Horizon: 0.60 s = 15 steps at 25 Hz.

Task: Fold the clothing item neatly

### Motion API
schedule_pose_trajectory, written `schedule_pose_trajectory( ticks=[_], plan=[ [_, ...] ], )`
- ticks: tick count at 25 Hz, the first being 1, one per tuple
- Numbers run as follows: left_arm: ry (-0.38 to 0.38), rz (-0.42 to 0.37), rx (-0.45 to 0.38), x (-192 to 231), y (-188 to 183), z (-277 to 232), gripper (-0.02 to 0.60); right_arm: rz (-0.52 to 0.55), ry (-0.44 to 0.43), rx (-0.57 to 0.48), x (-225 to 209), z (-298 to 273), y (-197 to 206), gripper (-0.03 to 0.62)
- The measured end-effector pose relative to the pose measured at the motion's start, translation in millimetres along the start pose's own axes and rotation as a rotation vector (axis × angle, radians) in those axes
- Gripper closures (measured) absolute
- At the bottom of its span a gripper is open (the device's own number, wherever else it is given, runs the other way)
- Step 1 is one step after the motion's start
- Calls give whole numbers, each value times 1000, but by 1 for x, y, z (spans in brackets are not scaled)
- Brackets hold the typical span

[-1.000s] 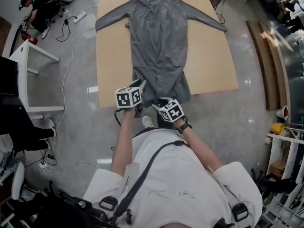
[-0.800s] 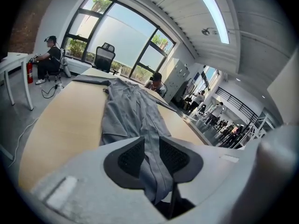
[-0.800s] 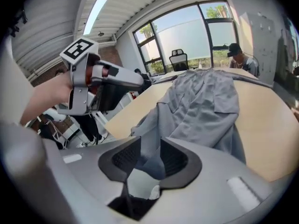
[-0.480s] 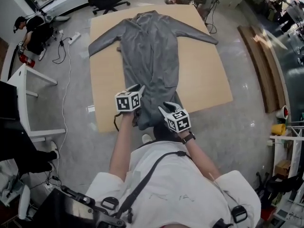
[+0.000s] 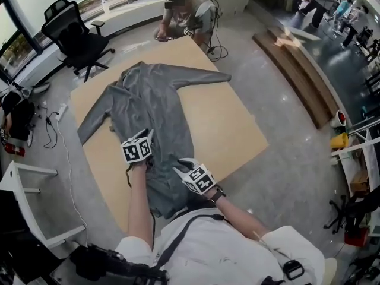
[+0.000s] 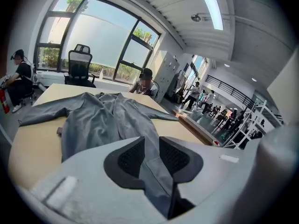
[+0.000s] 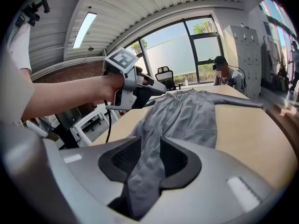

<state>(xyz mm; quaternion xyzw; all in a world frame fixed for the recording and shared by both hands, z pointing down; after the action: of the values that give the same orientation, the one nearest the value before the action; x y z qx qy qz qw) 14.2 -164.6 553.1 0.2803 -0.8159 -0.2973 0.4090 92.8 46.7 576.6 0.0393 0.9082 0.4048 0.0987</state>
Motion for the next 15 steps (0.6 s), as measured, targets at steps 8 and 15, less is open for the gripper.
schedule_pose_trajectory(
  ticks=[8,15],
  plan=[
    [-22,7,0,30,-31,-39,477,-12,-59,26,-15,-35,-10,468],
    [-50,-27,34,48,-50,-82,477,-25,-90,29,-40,-53,-16,471]
  ],
)
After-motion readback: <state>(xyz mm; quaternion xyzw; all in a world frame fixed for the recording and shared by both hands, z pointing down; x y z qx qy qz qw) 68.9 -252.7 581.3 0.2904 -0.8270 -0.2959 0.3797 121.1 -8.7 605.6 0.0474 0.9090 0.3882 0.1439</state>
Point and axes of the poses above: the fingertips, and each gripper's own axes: z backward along the fingers, x to its left, y out of its underside, the point moved 7 cm from there along z, backward along the fingers, and after that the axes turned 10 degrees about y, right-handed, at the moved point
